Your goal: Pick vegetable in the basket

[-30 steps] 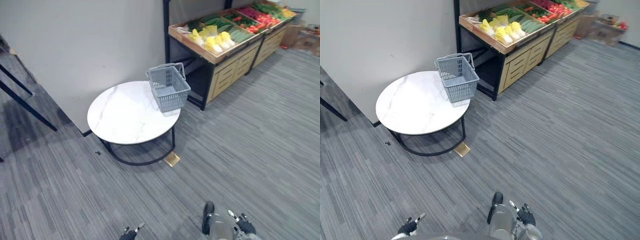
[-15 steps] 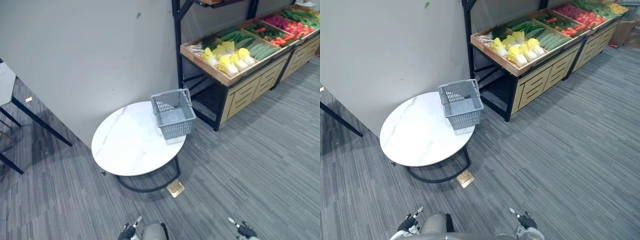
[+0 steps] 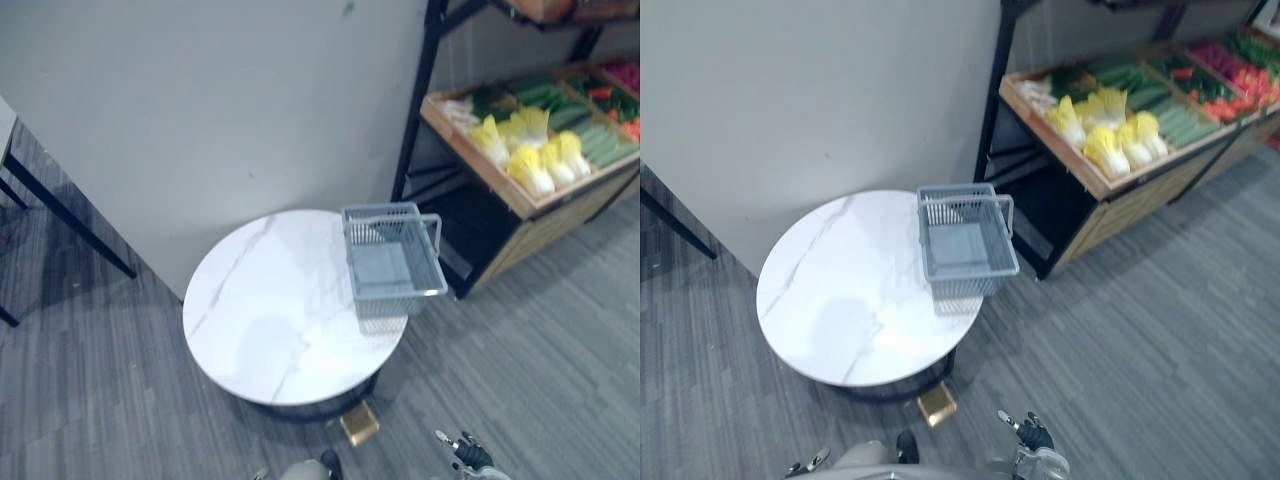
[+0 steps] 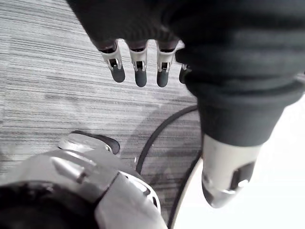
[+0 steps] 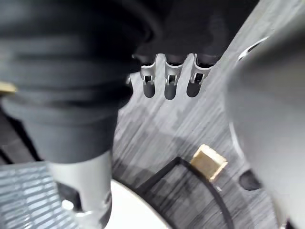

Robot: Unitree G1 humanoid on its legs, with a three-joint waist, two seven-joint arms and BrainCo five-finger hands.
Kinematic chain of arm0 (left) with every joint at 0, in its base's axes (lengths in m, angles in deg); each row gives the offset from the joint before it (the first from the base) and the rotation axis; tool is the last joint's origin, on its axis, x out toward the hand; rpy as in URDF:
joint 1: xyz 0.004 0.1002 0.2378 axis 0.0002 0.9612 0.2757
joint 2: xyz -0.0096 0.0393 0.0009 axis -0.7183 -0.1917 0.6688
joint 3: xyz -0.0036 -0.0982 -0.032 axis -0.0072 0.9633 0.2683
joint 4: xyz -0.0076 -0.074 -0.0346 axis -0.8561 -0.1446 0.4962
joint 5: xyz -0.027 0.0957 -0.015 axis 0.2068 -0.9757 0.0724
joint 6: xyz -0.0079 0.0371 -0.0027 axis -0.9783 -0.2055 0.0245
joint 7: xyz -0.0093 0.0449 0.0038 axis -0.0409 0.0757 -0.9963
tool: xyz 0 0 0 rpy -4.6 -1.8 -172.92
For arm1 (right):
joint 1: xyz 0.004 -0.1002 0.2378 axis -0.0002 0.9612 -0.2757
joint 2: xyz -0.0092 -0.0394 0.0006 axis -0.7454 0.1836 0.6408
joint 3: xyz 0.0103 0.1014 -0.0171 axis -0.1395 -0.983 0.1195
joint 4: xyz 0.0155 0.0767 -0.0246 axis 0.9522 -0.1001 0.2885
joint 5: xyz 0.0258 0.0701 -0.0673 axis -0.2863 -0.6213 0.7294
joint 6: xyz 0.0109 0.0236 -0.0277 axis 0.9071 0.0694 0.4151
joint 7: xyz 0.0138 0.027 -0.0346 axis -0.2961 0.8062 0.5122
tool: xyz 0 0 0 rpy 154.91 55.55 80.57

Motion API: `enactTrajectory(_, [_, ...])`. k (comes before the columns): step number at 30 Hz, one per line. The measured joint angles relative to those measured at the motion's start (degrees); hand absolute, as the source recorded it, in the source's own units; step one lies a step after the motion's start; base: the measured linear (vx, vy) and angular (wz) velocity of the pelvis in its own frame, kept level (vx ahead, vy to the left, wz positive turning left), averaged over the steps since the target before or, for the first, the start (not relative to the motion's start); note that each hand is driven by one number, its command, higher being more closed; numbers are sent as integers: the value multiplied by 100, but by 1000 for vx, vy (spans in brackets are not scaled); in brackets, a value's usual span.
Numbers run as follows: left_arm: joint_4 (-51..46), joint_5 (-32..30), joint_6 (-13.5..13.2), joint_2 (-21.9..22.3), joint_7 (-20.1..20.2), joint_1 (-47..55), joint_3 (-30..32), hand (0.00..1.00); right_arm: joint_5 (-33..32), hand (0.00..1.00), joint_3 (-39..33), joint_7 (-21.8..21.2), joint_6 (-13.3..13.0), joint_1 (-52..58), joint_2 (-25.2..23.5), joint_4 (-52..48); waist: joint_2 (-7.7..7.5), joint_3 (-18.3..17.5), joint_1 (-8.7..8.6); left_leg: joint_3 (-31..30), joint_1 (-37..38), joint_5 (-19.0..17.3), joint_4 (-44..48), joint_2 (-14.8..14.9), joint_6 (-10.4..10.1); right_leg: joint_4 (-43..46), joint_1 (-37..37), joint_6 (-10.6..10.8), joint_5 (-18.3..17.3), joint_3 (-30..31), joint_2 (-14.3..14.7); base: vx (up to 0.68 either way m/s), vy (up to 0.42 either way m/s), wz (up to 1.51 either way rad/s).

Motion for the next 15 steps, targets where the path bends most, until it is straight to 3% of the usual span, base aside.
enactTrajectory(2, [-43,5,-15,18,-5,-50,-41,0,-5,0,13,18,-100,-1,27,-33,11,8,-31,-265,527,-8,-226,-20,-103,-471,-349,-281,-510,-492,-276,347,-8,81])
enactTrajectory(3, [-78,5,-24,29,-8,-51,-40,0,-4,0,1,37,-115,4,33,-36,10,8,-29,-343,626,-28,-267,-21,-138,-822,-370,-375,-566,-615,-354,322,-66,88])
enactTrajectory(4, [-123,6,-60,37,-27,-59,-39,0,-17,0,-3,64,-134,3,35,-36,1,2,-12,-478,743,-87,-364,-17,-235,-1712,-409,-402,-577,-745,-442,303,-123,94])
enactTrajectory(6, [-115,26,-65,43,-91,-94,-43,0,-20,0,-30,104,-143,-16,23,1,-37,0,-5,-655,771,-158,-466,-11,-345,-3193,-407,-424,-429,-569,-466,280,-200,91])
enactTrajectory(8, [-68,74,-76,19,-188,-48,-42,0,-21,0,-38,107,-131,-4,-12,43,-105,-46,-2,-954,722,-263,-411,29,-538,-4324,-409,-546,66,261,-360,328,-446,74])
enactTrajectory(9, [-47,200,-81,-31,-222,4,-42,0,-21,0,-4,104,-122,20,-57,60,-248,-115,-2,-1170,650,-412,-251,115,-778,-4668,-325,-315,441,718,-236,279,-442,59])
enactTrajectory(10, [-27,228,-79,-25,-229,4,-40,0,-22,0,7,105,-120,19,-48,81,-239,-116,0,-1206,649,-447,-227,153,-836,-4692,-255,-173,343,718,-204,270,-489,50])
enactTrajectory(11, [7,247,-77,-13,-244,32,-57,0,-23,0,59,106,-118,-1,2,155,-175,-145,10,-1287,589,-494,-181,366,-963,-4920,-96,-29,172,611,-49,210,-378,11])
enactTrajectory(12, [63,278,-84,75,-268,79,-93,0,-23,0,213,105,-114,-56,90,204,84,-205,27,-1289,561,-477,-200,681,-1152,-5291,49,-56,132,351,251,248,-465,9])
enactTrajectory(15, [224,307,-81,233,-272,52,-110,0,-25,0,435,93,-90,-13,318,268,365,-203,-9,-1321,522,-242,-257,1237,-1509,-5992,499,-319,298,-65,838,166,-378,20])
